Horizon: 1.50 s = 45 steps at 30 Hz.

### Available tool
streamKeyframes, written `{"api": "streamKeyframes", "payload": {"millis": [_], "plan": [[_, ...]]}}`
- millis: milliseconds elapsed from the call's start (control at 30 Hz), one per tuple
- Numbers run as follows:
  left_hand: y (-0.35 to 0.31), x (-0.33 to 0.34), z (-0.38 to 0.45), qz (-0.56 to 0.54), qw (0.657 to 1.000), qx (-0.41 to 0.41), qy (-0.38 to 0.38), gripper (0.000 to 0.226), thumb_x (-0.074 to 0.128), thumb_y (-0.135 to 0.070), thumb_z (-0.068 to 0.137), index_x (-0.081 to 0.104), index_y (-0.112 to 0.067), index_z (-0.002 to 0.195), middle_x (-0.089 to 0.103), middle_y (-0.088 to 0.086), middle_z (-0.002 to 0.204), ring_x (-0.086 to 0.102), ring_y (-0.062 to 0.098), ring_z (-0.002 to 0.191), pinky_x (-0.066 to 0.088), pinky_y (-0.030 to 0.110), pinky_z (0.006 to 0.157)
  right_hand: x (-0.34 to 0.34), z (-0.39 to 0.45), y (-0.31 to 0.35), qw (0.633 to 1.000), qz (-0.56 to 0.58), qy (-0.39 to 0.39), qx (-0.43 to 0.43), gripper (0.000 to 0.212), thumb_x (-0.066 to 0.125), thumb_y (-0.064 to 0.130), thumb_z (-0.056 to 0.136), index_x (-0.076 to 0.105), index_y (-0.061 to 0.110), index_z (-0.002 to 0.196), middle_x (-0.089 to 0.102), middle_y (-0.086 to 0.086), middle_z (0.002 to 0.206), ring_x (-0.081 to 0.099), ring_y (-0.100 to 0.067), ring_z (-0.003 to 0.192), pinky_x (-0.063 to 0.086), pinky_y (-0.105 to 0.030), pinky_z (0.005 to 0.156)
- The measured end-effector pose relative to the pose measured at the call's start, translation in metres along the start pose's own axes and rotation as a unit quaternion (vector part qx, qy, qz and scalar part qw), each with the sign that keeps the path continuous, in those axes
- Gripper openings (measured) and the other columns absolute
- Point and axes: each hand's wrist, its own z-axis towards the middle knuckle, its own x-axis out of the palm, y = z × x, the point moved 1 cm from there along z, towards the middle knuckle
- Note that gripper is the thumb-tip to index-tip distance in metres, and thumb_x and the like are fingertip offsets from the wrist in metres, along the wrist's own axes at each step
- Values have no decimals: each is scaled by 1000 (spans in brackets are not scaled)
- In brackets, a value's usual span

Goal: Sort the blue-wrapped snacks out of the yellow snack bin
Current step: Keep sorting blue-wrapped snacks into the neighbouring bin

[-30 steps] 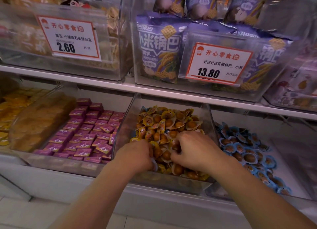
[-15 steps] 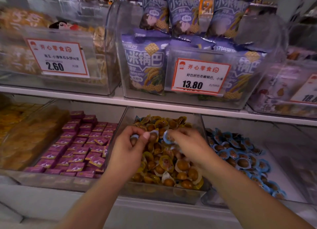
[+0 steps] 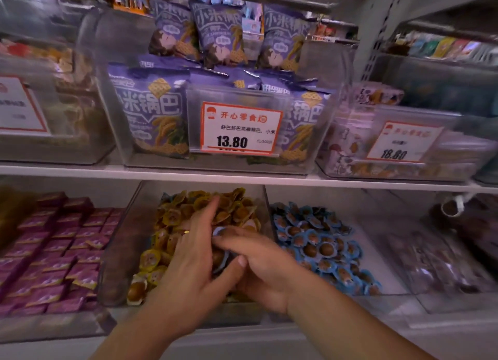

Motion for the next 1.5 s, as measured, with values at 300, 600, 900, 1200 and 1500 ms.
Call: {"api": "streamKeyframes", "payload": {"millis": [300, 600, 900, 1200, 1500], "plan": [[-7, 18, 8, 1, 999, 27, -23, 53, 43, -56, 94, 45, -32, 142, 45, -17, 143, 43, 3, 133, 37, 25, 105, -82, -54, 54, 947, -255, -140, -136, 18, 68, 11, 91, 70, 18, 108, 72, -10, 95, 70, -25, 87, 52, -26, 52], [60, 17, 21, 76, 977, -108, 166, 48, 55, -54, 87, 53, -42, 133, 37, -12, 151, 30, 8, 143, 25, 27, 115, -204, -83, 78, 794, -516, -321, -27, 24, 60, 35, 97, 74, 15, 96, 75, -8, 101, 67, -16, 96, 49, -15, 70], [54, -3, 17, 164, 959, -98, 210, 13, 69, -44, 86, 63, -45, 97, 52, -17, 106, 54, 7, 108, 44, 25, 93, -114, -28, 59, 781, -495, -268, -272, 22, 56, 12, 94, 72, 27, 96, 73, 14, 89, 67, -1, 85, 52, -21, 79], [59, -45, -2, 274, 918, -221, 185, 34, 67, -54, 54, 59, -28, 74, 59, -12, 80, 57, 5, 71, 39, 19, 54, -6, 28, -11, 665, -736, 68, -103, 17, 47, 25, 95, 63, 21, 99, 63, -6, 106, 59, -26, 100, 52, -42, 84], [62, -42, -2, 183, 932, -193, 245, 48, 53, -31, 63, 66, -41, 108, 48, -10, 111, 45, 20, 120, 38, 42, 105, -20, 55, -1, 515, -855, 35, 50, 57, 59, 58, 84, 52, 29, 133, 43, -5, 132, 42, -31, 125, 35, -34, 101]]}}
